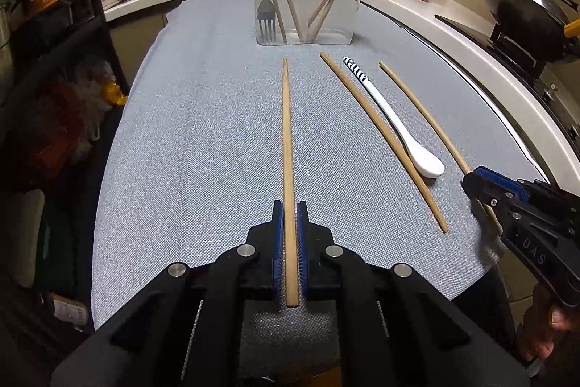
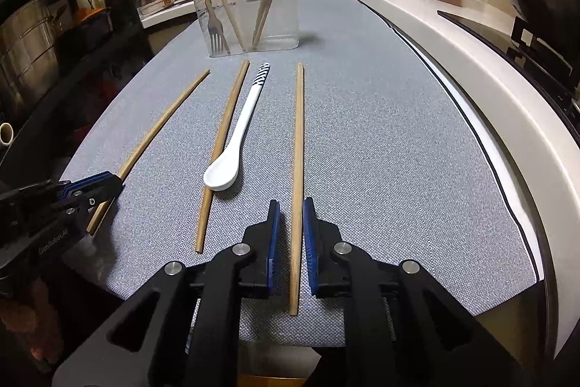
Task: Organize utensils
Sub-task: 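Lift both held chopsticks and carry them over the clear container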
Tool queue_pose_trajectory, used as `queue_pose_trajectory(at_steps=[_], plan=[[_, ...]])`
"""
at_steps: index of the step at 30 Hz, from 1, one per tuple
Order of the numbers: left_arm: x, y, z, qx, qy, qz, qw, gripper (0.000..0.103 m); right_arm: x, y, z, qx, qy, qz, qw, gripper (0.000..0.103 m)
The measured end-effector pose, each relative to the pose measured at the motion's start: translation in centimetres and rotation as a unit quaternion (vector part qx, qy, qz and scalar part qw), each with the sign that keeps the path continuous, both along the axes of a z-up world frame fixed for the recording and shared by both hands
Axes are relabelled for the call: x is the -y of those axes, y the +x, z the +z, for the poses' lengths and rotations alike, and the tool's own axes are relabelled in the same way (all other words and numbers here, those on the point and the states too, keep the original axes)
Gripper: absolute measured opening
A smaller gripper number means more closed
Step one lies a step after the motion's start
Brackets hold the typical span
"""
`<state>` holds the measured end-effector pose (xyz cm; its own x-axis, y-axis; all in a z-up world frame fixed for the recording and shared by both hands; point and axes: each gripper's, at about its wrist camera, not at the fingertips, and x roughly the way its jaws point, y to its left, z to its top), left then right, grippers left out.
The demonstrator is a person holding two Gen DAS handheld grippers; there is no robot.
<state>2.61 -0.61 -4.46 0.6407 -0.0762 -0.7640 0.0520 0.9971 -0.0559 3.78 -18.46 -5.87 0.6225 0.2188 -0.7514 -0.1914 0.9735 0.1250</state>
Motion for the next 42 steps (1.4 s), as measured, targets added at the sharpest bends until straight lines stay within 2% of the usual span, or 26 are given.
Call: queue_pose_trajectory(at_steps=[4, 26, 30, 42], plan=[[-0.2, 0.0, 0.0, -0.001, -0.004, -0.002, 1.0, 0.007, 0.1, 0.0, 0.0, 0.0, -0.004, -0.005, 1.0, 0.007], [0.1, 0.2, 0.0, 0.007, 0.002, -0.002, 1.0, 0.007, -0.1, 0.2, 0.0, 0.006, -0.017, -0.007, 1.0, 0.006], [-0.1, 0.1, 0.1, 0.009, -0.004, -0.001, 1.0, 0.007, 0.1, -0.1, 0.6, 0.01, -0.007, -0.007, 1.0, 0.006], [-0.2, -2.0, 2.8, 0.074, -0.011, -0.01, 0.9971, 0.007, 0.9, -2.2, 5.0, 0.066, -0.012, -0.015, 0.998, 0.006]])
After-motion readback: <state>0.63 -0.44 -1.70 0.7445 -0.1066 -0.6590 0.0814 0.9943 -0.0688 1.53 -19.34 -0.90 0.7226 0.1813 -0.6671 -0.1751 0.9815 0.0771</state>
